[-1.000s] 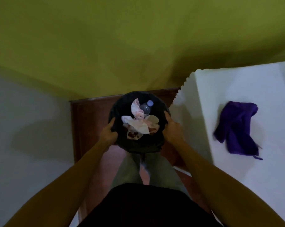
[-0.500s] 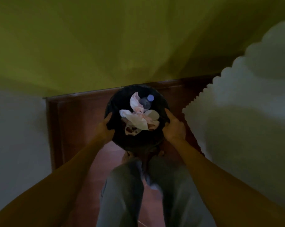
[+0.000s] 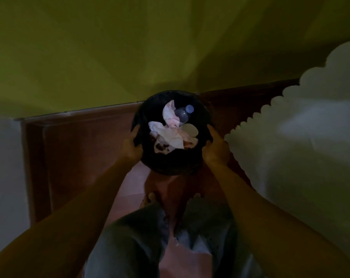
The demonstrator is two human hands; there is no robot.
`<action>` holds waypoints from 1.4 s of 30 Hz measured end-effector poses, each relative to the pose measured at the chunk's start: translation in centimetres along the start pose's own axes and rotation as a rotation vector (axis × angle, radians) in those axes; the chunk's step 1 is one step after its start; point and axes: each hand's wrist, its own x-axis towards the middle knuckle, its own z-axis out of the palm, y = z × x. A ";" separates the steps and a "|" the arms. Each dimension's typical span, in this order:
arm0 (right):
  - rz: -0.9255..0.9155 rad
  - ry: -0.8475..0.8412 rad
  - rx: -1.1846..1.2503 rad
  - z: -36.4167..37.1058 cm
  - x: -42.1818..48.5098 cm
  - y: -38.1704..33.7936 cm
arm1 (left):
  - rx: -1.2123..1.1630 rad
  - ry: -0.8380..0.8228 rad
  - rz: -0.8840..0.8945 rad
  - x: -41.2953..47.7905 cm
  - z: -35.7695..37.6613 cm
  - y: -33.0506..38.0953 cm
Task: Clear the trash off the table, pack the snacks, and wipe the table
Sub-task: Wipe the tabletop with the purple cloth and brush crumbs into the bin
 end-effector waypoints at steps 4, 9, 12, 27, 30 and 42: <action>0.001 0.019 0.052 -0.2 -0.8 -0.7 | 0.066 0.020 0.041 0.2 -1.1 -0.2; -0.030 0.065 0.106 -3.7 -5.3 -2.2 | 0.107 -0.003 -0.041 -3.8 -3.6 1.9; -0.041 0.115 0.150 -7.3 -9.5 -4.2 | 0.192 -0.034 -0.056 -7.8 -6.1 4.0; -0.162 0.211 0.248 -26.0 -31.7 -14.6 | 0.033 -0.119 0.202 -30.4 -14.6 28.2; -0.145 0.324 0.314 -29.8 -34.3 -13.8 | -0.042 -0.158 0.262 -32.9 -14.4 31.6; -0.048 0.714 0.496 -39.8 -37.5 -6.1 | 0.071 -0.337 0.422 -35.6 -7.8 41.2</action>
